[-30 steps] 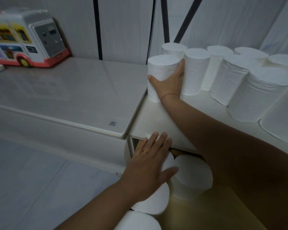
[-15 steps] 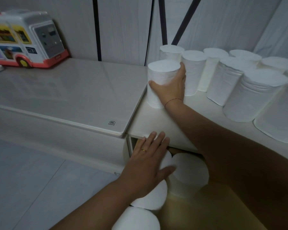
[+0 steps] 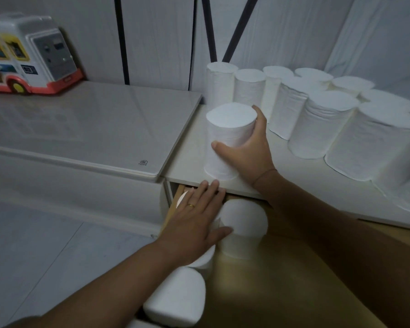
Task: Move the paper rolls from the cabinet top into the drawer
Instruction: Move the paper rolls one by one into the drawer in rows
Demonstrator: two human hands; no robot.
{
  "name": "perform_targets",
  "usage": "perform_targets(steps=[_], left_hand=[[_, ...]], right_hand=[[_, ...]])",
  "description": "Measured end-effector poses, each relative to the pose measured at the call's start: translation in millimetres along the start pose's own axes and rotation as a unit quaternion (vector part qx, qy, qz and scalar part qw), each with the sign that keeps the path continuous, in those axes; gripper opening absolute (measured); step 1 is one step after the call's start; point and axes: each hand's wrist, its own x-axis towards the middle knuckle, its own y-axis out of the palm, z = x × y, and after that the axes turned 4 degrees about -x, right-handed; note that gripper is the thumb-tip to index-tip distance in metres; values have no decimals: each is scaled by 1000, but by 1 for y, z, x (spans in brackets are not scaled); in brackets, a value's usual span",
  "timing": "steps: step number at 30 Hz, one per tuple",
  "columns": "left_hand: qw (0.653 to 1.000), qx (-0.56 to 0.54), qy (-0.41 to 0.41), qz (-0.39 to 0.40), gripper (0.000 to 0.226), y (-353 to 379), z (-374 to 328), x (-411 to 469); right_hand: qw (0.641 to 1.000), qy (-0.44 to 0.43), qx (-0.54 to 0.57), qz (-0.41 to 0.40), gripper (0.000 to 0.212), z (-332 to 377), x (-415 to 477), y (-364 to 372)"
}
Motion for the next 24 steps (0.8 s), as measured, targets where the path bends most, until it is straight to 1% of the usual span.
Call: perform_targets(steps=[4, 11, 17, 20, 24], left_hand=[[999, 14, 15, 27, 78, 6, -8, -6], [997, 24, 12, 75, 82, 10, -13, -12], [996, 36, 7, 81, 84, 12, -12, -14], [996, 31, 2, 81, 80, 12, -14, -13], [996, 31, 0, 79, 73, 11, -16, -14]], right_hand=[[1000, 0, 5, 4, 104, 0, -25, -27], [1000, 7, 17, -1, 104, -5, -61, -77], [999, -3, 36, 31, 113, -13, -97, -118], [999, -6, 21, 50, 113, -22, -114, -136], [999, -1, -14, 50, 113, -40, -134, -151]])
